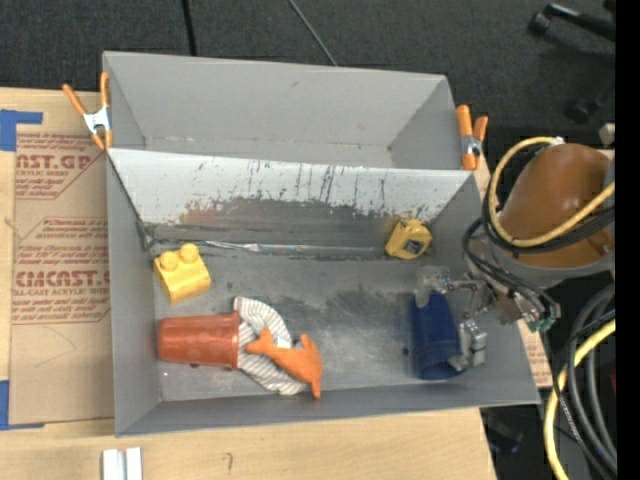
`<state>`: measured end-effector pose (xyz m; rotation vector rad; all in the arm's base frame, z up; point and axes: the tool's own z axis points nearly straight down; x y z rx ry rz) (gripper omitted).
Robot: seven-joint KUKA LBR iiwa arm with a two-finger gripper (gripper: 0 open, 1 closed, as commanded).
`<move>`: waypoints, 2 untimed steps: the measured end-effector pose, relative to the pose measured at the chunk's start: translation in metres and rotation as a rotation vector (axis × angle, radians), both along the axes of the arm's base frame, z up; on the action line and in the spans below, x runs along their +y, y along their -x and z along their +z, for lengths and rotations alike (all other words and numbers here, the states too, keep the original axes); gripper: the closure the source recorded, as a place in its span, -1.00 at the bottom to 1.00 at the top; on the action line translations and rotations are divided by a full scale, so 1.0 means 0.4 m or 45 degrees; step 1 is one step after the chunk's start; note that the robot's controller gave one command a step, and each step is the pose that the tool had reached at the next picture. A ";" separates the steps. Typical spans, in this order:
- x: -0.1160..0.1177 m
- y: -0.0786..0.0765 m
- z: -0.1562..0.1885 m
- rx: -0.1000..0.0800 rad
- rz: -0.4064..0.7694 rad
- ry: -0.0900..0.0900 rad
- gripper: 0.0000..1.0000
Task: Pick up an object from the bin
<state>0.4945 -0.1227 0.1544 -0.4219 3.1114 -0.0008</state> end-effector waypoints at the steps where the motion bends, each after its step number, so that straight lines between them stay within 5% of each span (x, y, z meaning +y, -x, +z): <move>1: 0.033 -0.044 -0.092 -0.002 0.294 0.000 1.00; 2: 0.033 -0.044 -0.092 -0.002 0.294 0.000 1.00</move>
Offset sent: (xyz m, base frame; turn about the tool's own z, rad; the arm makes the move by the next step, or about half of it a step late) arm 0.0000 0.0000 0.0000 0.0000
